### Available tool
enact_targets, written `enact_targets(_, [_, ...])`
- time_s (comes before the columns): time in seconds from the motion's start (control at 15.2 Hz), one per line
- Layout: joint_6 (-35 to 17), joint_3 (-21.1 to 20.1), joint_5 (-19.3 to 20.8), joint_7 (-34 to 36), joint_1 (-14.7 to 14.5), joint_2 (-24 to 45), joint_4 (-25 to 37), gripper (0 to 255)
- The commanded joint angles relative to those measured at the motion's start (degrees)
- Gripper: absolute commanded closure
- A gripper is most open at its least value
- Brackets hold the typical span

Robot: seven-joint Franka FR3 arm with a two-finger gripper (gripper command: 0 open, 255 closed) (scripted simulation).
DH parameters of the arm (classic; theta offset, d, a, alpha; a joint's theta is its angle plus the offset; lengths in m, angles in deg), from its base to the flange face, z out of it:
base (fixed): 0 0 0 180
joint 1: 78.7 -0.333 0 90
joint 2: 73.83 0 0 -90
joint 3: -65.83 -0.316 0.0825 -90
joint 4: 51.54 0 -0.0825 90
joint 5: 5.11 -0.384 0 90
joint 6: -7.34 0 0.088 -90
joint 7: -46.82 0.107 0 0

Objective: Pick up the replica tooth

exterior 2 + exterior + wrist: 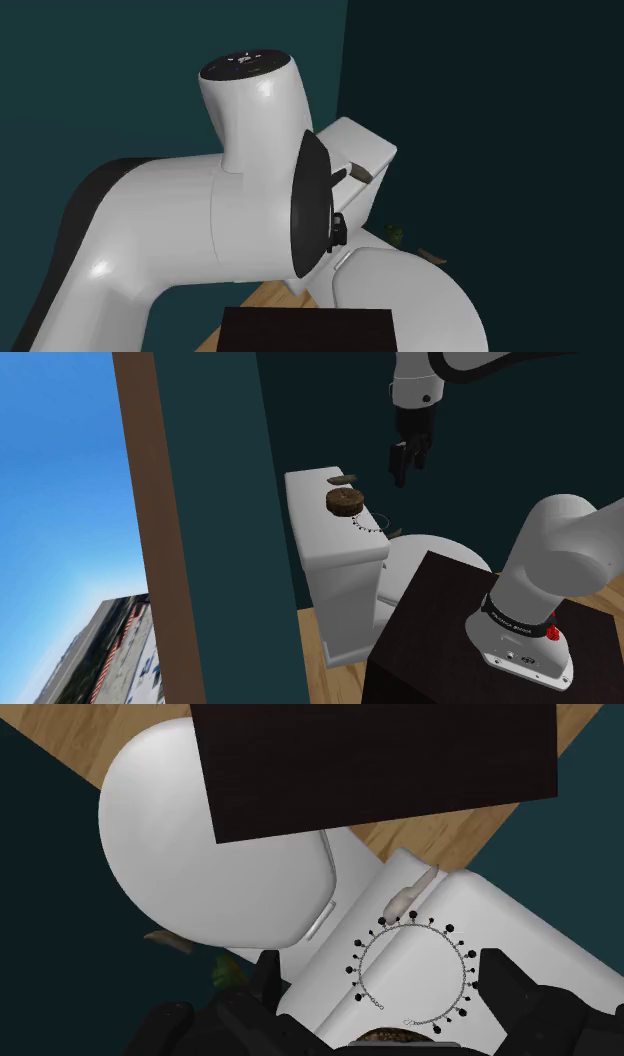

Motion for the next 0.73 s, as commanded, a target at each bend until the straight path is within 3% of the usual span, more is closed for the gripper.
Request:
enact_targets(0.0, [0.00,0.00,0.00,0.00,0.00,0.00,0.00,0])
enact_targets(0.33, [-6.87,7.63,5.21,-16.14,-1.29,5.64,0.73,0])
enact_targets(0.66, [-13.70,14.51,7.97,-31.88,-3.30,14.06,4.42,0])
